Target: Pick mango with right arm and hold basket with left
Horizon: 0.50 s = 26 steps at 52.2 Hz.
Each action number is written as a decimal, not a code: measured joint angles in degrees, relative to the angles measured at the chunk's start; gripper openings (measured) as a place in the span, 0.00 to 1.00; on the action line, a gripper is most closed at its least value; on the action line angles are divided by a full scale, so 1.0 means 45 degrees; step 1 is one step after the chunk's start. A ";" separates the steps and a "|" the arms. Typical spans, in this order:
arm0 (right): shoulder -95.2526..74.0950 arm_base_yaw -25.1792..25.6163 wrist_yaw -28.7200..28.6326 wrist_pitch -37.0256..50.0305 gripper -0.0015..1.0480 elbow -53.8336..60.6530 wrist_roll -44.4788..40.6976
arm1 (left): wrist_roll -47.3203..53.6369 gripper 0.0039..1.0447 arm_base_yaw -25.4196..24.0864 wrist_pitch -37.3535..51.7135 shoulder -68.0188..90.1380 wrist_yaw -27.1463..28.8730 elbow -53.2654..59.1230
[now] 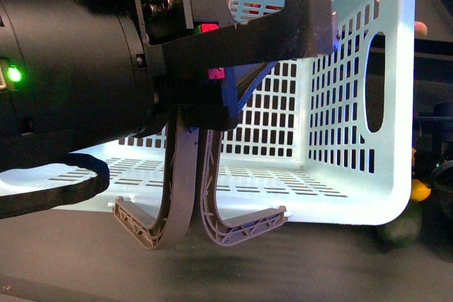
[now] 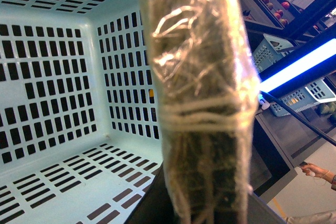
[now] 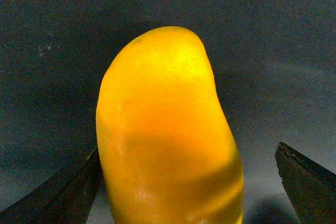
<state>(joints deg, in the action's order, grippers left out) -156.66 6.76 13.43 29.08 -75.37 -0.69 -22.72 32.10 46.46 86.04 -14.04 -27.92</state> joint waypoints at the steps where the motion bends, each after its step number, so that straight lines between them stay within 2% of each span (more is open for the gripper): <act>1: 0.0000 0.0000 0.0000 0.0010 0.92 -0.0005 -0.0005 | 0.0000 0.07 0.0000 0.0000 0.0000 0.0000 0.0000; 6: 0.0000 0.0000 0.0087 0.0058 0.86 0.0000 0.0010 | 0.0000 0.07 0.0000 0.0000 0.0000 0.0000 0.0000; 18: 0.0000 0.0000 0.0136 0.0126 0.59 0.0015 0.0015 | 0.0000 0.07 0.0000 0.0000 -0.0005 0.0005 0.0000; 26: 0.0087 0.0024 0.0073 0.0330 0.56 0.0253 0.0126 | 0.0000 0.07 0.0000 0.0000 0.0000 0.0005 0.0000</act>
<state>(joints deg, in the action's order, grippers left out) -156.27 6.87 13.76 30.57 -74.24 -0.12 -22.72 32.10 46.46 86.04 -14.02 -27.92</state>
